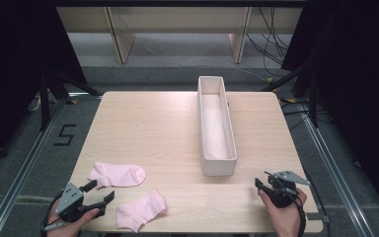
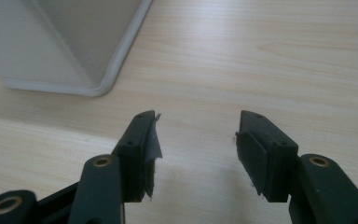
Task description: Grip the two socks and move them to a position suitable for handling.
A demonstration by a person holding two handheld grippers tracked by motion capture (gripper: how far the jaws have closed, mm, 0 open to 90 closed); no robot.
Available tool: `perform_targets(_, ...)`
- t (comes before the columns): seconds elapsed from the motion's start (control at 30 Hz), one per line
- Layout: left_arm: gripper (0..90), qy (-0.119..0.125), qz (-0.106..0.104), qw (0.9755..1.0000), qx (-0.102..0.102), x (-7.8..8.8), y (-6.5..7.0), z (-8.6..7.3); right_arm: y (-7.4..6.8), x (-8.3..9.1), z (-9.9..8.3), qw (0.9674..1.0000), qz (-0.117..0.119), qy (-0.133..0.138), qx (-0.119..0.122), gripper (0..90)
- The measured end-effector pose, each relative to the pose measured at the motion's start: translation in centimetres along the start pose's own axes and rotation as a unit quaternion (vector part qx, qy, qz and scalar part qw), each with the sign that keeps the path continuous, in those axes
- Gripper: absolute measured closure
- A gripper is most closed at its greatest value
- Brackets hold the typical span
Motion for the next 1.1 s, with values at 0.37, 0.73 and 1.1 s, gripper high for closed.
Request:
perform_targets(0.37,26.8,-0.046,-0.061,0.9942,-0.076,0.3,4.8,-1.1,-1.3,0.1,0.8,0.9996,0.008,0.008,0.025,47.7)
perform_targets(0.73,33.4,-0.147,-0.114,0.9692,-0.161,1.4,8.9,-4.4,-3.1,0.0,1.1,0.9984,0.021,-0.007,0.053,47.7)
perform_targets(1.1,46.0,-0.201,-0.121,0.9487,-0.212,1.4,9.6,-6.9,-6.4,0.1,1.8,0.9959,0.058,-0.007,0.069,47.7)
Point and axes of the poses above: each handheld gripper's, and its own axes: x roughly backward along the jaws, z roughly out of its top, y roughly to its right, the point moved 10 cm from there along -x, roughly forward along the jaws, and after that the axes turned 15 degrees about x, right-handed, at the moved point
